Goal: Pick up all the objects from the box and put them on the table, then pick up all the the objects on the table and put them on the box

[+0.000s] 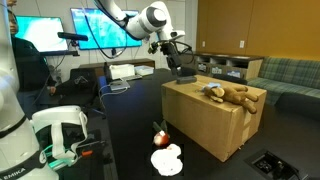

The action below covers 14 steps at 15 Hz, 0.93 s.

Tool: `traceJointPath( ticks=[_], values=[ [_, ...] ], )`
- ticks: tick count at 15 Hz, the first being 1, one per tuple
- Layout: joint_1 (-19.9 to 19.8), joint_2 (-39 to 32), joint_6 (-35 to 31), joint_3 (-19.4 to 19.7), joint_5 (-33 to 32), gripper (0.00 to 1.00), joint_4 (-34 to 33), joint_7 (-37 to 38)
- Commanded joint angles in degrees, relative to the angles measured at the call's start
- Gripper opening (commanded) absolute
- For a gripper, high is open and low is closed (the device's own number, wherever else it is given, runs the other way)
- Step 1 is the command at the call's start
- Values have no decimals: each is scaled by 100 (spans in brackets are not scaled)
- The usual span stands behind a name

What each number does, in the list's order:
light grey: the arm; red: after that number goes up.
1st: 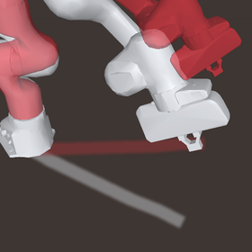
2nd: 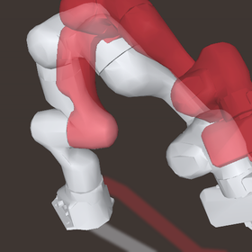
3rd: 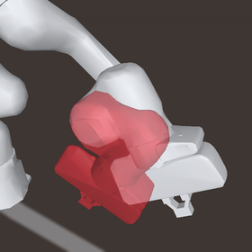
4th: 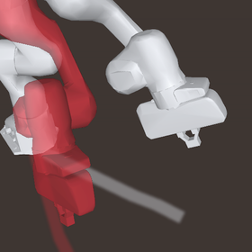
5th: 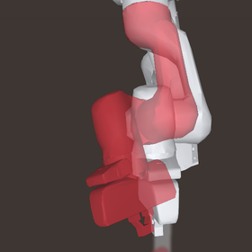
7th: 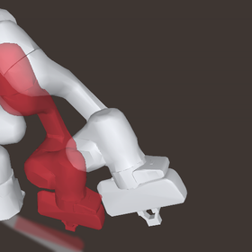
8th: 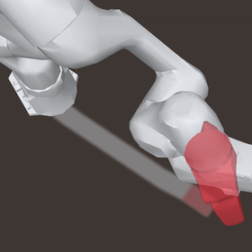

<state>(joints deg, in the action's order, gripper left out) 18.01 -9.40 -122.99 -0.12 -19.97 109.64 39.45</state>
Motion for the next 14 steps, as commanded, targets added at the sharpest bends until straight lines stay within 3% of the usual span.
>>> traceJointPath(
  ticks=[1,8,14],
  values=[
    [-539,1239,381,-162,491,100,1060,-631],
    [-1347,2892,948,-10,1456,100,2381,-1754],
    [-1753,4016,393,135,1912,100,3651,-2446]
  ],
)
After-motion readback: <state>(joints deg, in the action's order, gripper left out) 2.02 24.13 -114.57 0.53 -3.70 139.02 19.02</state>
